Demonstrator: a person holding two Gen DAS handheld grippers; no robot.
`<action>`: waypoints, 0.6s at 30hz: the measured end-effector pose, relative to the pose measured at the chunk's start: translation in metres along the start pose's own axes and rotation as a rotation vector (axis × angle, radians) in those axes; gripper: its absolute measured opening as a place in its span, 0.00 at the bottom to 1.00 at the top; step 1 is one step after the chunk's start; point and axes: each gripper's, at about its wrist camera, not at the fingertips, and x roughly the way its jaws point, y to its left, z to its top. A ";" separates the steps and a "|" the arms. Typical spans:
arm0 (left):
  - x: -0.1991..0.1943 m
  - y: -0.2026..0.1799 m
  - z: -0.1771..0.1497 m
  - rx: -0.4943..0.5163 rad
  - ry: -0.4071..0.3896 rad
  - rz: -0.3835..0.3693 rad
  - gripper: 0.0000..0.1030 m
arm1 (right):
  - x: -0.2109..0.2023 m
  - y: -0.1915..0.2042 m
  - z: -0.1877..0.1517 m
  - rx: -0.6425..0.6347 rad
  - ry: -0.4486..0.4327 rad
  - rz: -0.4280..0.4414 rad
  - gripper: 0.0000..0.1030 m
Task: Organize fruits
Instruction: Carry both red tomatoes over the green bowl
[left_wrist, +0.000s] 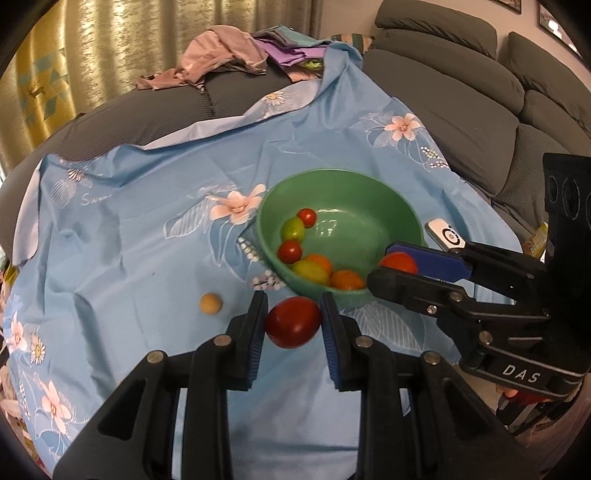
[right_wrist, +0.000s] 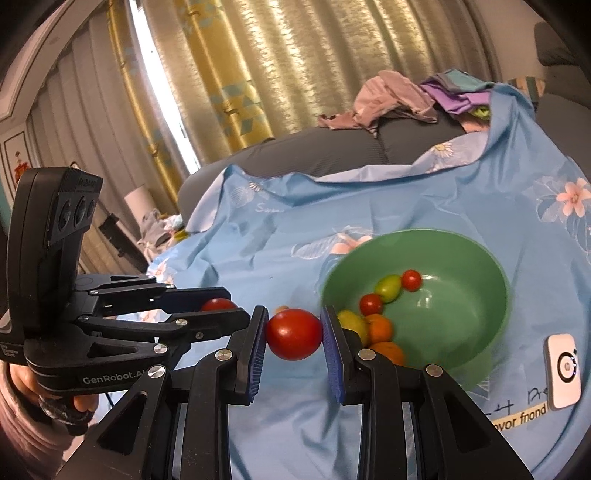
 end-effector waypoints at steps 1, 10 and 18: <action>0.002 -0.002 0.002 0.004 0.002 -0.003 0.28 | 0.000 -0.002 0.000 0.004 -0.001 -0.003 0.30; 0.028 -0.015 0.021 0.047 0.023 -0.023 0.28 | 0.001 -0.027 0.001 0.049 -0.013 -0.042 0.30; 0.048 -0.023 0.034 0.070 0.038 -0.035 0.28 | 0.002 -0.047 0.003 0.085 -0.016 -0.069 0.30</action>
